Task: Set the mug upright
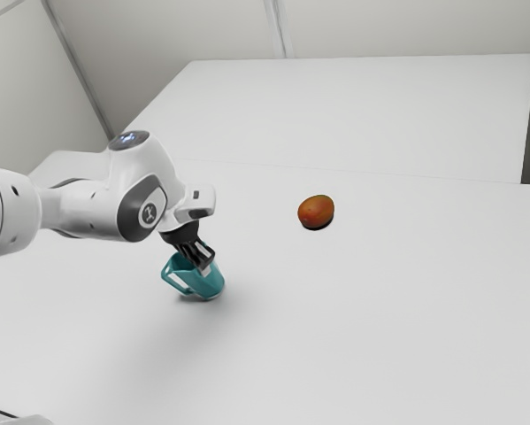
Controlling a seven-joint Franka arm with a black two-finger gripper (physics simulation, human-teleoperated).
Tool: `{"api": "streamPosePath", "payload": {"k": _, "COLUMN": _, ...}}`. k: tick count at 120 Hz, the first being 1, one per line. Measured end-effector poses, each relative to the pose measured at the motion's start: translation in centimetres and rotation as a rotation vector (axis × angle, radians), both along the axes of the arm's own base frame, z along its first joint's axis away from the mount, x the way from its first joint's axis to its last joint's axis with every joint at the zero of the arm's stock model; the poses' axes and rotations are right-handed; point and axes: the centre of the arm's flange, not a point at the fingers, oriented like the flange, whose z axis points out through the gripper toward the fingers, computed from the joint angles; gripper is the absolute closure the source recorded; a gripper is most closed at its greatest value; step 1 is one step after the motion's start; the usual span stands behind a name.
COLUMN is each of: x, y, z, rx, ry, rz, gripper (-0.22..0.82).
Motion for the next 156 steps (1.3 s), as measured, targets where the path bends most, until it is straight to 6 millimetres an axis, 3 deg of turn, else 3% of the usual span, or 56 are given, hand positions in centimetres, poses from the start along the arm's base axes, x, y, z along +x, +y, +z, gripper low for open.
{"api": "streamPosePath", "payload": {"k": 31, "x": -0.2, "y": -0.9, "z": -0.1, "rx": -0.003, "ry": 0.003, "rz": 0.031, "gripper": 0.68}}
{"api": "streamPosePath", "payload": {"k": 55, "x": -0.2, "y": -1.5, "z": -0.1, "rx": -0.001, "ry": 0.002, "rz": 0.041, "gripper": 0.32}}
{"api": "streamPosePath", "payload": {"k": 72, "x": -0.2, "y": -2.5, "z": 1.1, "rx": 0.028, "ry": -0.022, "rz": 0.023, "gripper": 0.16}}
{"api": "streamPosePath", "payload": {"k": 95, "x": 0.9, "y": -2.6, "z": 5.3, "rx": 0.054, "ry": -0.059, "rz": 0.037, "gripper": 0.07}}
{"api": "streamPosePath", "payload": {"k": 115, "x": 3.1, "y": -2.0, "z": 10.0, "rx": 0.016, "ry": -0.048, "rz": 0.066, "gripper": 0.03}}
{"api": "streamPosePath", "payload": {"k": 137, "x": 6.1, "y": -0.5, "z": 17.7, "rx": -0.035, "ry": -0.073, "rz": 0.090, "gripper": 0.01}}
{"api": "streamPosePath", "payload": {"k": 156, "x": 6.7, "y": 0.9, "z": 23.4, "rx": -0.069, "ry": -0.072, "rz": 0.108, "gripper": 0.01}}
